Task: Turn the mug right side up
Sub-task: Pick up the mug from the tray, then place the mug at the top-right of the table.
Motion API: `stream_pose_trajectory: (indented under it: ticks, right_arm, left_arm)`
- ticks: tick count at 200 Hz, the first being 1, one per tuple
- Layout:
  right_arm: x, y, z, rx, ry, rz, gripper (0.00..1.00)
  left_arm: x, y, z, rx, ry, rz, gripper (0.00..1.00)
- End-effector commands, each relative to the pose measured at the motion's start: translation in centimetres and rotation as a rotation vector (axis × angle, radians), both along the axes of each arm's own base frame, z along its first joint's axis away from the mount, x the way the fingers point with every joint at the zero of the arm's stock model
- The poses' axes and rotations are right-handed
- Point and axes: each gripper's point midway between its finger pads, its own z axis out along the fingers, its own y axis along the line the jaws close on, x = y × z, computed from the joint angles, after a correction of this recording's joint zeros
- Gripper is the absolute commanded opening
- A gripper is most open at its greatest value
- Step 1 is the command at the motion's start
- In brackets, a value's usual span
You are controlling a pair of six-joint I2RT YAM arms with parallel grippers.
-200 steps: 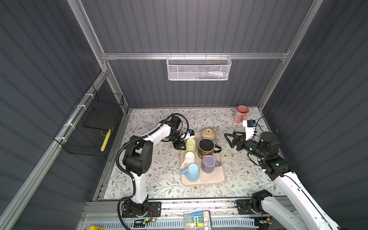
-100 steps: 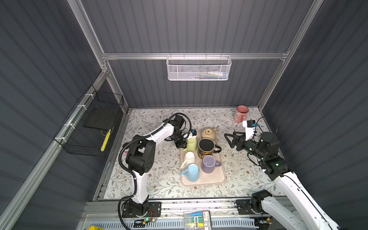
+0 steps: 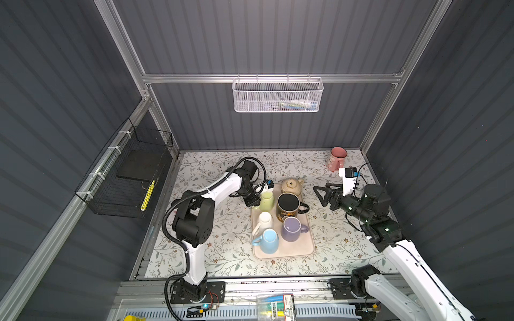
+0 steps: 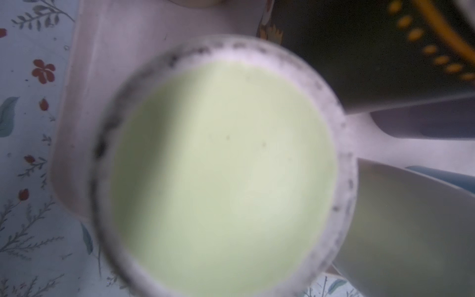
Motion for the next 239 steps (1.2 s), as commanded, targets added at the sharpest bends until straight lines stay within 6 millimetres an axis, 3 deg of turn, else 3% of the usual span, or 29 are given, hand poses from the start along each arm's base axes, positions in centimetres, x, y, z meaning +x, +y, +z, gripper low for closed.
stream_pose_trajectory:
  ticks: [1,62,113,117,171,239]
  right_arm:
    - [0.2,0.2,0.1,0.004,-0.014,0.003,0.78]
    - [0.0,0.4,0.5,0.022,-0.035,0.021,0.78]
    - [-1.4,1.8,1.6,0.066,-0.107,0.133,0.78]
    - [-1.5,1.9,1.7,0.070,-0.112,0.142,0.78]
    - [-2.2,2.4,3.2,0.164,-0.161,0.242,0.84]
    - [-2.5,4.1,5.7,0.331,-0.215,0.450,0.87]
  left_arm:
    - [1.2,-1.4,5.4,-0.118,-0.139,0.016,0.00]
    - [0.7,-1.8,10.9,-0.245,-0.270,0.037,0.00]
    - [-0.8,-3.8,19.3,-0.525,-0.366,0.019,0.00]
    - [-1.2,-3.8,18.6,-0.534,-0.342,0.022,0.00]
    - [-2.6,-6.4,25.9,-0.885,-0.307,0.014,0.00]
    - [-4.7,-7.1,33.4,-1.219,-0.298,-0.056,0.00]
